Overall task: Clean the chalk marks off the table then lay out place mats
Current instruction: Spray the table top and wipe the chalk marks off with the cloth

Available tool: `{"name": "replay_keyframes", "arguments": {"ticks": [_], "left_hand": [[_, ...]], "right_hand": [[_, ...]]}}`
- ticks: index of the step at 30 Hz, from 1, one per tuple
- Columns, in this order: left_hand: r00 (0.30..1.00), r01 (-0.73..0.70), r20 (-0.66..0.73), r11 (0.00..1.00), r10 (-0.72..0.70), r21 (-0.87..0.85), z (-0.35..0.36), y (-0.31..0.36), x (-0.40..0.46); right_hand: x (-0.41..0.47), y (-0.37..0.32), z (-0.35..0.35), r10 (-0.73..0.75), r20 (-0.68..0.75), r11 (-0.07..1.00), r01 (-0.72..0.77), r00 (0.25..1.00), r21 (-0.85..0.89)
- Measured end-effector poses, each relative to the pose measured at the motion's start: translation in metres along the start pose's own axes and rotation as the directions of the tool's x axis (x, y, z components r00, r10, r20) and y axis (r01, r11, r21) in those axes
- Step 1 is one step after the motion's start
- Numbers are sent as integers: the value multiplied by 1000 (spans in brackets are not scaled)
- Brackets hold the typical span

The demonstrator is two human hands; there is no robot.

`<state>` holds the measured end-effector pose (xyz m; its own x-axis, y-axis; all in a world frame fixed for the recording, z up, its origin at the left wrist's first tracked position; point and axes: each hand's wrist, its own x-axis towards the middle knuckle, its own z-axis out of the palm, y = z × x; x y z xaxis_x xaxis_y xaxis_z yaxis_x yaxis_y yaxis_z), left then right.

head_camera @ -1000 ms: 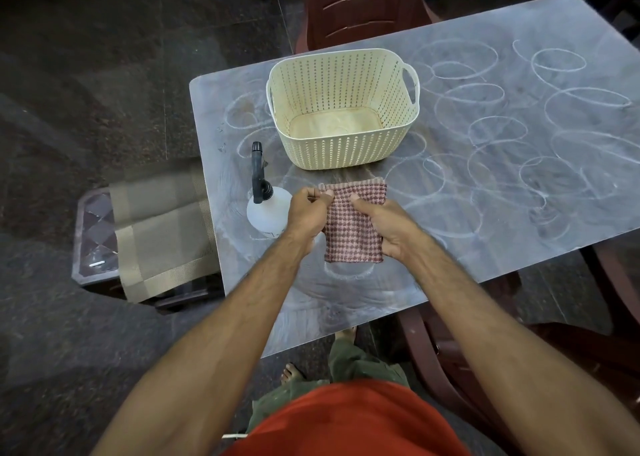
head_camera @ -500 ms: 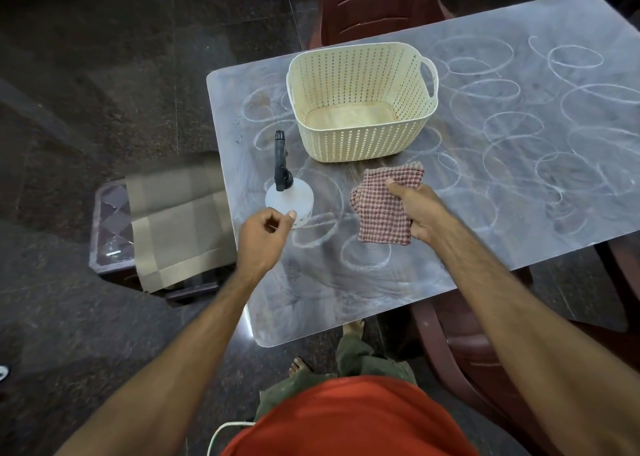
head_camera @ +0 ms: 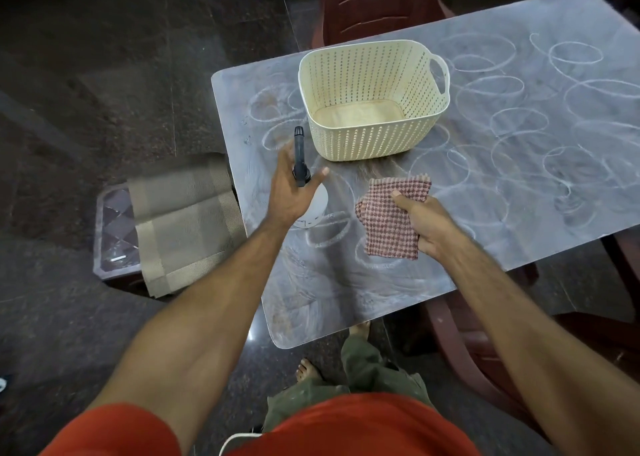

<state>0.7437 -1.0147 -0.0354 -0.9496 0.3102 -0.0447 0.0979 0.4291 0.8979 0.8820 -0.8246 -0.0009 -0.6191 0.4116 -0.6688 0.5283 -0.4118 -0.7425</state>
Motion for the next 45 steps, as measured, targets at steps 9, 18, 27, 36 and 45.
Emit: {"name": "replay_keyframes", "arguments": {"ticks": [9, 18, 27, 36, 45], "left_hand": [[997, -13, -79, 994, 4, -111, -11, 14, -24], [980, 181, -36, 959, -194, -217, -66, -12, -148], [949, 309, 72, 951, -307, -13, -67, -53, -260], [912, 408, -21, 904, -409, 128, -44, -64, -311], [884, 463, -82, 886, -461, 13, -14, -47, -315]], "right_hand": [[-8, 9, -4, -10, -50, 1000, 10, 999, -9], [-32, 32, 22, -37, 5, 999, 37, 999, -20], [-52, 48, 36, -33, 94, 997, 39, 995, -62], [-59, 52, 24, -30, 187, 991, 54, 982, -122], [-62, 60, -20, -39, 186, 993, 59, 982, -105]]}}
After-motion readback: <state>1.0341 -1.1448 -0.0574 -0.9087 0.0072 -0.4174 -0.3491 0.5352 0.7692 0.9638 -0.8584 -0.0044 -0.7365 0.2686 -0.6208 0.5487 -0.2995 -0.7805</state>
